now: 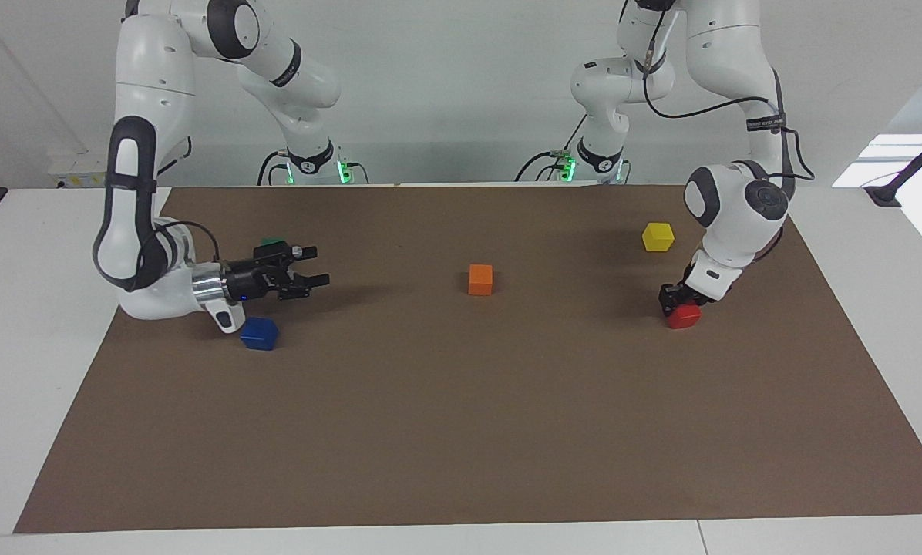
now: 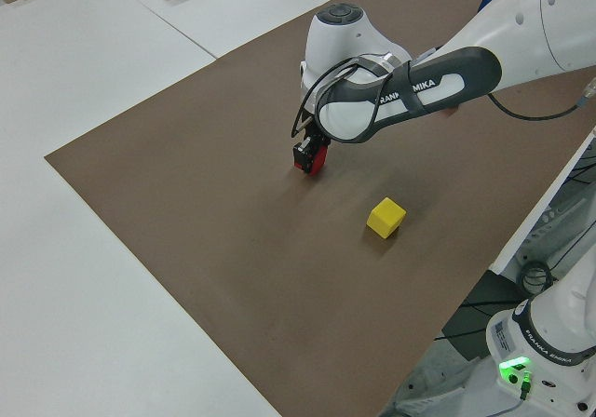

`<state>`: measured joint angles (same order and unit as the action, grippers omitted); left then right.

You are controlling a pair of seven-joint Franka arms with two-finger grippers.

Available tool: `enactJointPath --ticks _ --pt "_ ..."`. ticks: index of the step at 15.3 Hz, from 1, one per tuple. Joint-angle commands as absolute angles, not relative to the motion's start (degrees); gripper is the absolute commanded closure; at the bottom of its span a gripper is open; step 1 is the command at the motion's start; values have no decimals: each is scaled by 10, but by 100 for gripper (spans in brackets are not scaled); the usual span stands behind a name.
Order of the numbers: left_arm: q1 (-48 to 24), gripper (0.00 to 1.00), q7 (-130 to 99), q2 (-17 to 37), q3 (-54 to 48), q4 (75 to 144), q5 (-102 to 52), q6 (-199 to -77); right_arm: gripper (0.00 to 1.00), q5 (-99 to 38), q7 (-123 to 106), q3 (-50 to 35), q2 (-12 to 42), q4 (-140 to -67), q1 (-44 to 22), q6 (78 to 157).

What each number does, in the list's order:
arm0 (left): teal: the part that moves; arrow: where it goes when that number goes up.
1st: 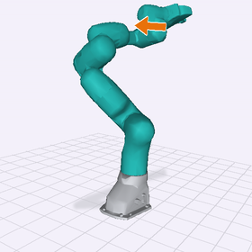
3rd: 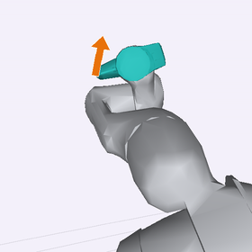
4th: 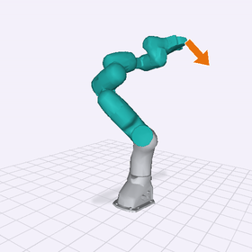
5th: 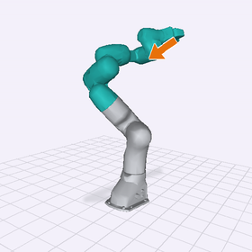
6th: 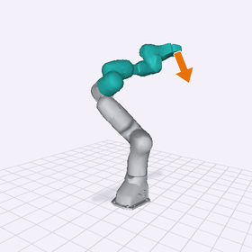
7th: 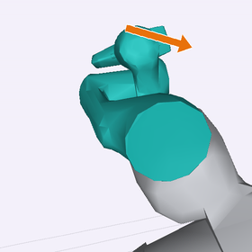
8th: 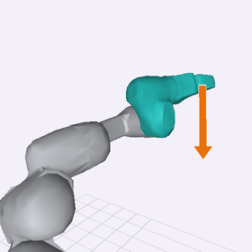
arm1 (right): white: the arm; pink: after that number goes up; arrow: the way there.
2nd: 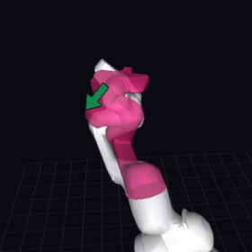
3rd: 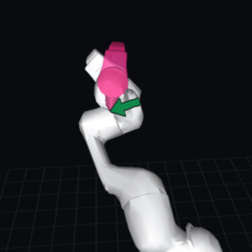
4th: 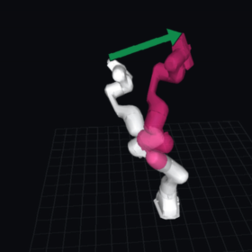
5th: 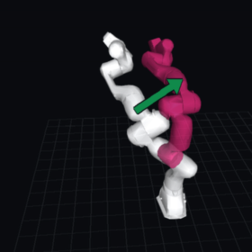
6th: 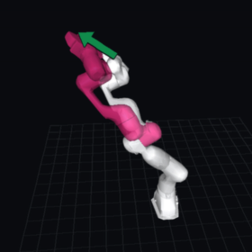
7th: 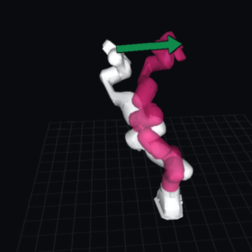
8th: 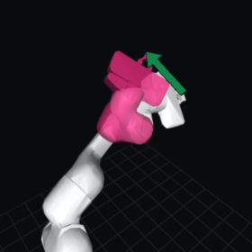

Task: Transfer red block to right arm and stack on blue block
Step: 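Grasp the red block with the left gripper and lift it toward center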

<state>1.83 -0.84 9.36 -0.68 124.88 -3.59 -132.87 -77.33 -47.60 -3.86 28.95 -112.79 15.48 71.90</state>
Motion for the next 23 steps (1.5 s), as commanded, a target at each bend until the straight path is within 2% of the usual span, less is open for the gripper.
enactJointPath --ticks 1,5,9,11,14,17,19,23 --pt "22 100 -16 84 -8 1185 -95 -1217 0 -865 -455 -40 283 -1154 92 713" --pt "20 100 -152 70 -12 1111 -179 -1066 0 -889 -443 -40 258 -1165 66 736" --pt "13 100 -327 41 -14 1107 -373 -956 0 -954 -425 -41 256 -1178 38 733" --pt "4 100 -401 22 -29 1106 -428 -945 0 -1017 -418 -44 251 -1193 5 730" --pt "3 100 -548 7 -66 1104 -524 -961 0 -1104 -416 -44 250 -1201 -52 733" --pt "-3 100 -668 4 -128 1114 -561 -1034 0 -1184 -418 -45 250 -1200 -102 745" --pt "-45 100 -795 2 -139 1126 -602 -1111 0 -1227 -418 -44 250 -1198 -132 758" --pt "-113 100 -934 5 -140 1124 -623 -1216 0 -1231 -420 -44 250 -1198 -138 770"
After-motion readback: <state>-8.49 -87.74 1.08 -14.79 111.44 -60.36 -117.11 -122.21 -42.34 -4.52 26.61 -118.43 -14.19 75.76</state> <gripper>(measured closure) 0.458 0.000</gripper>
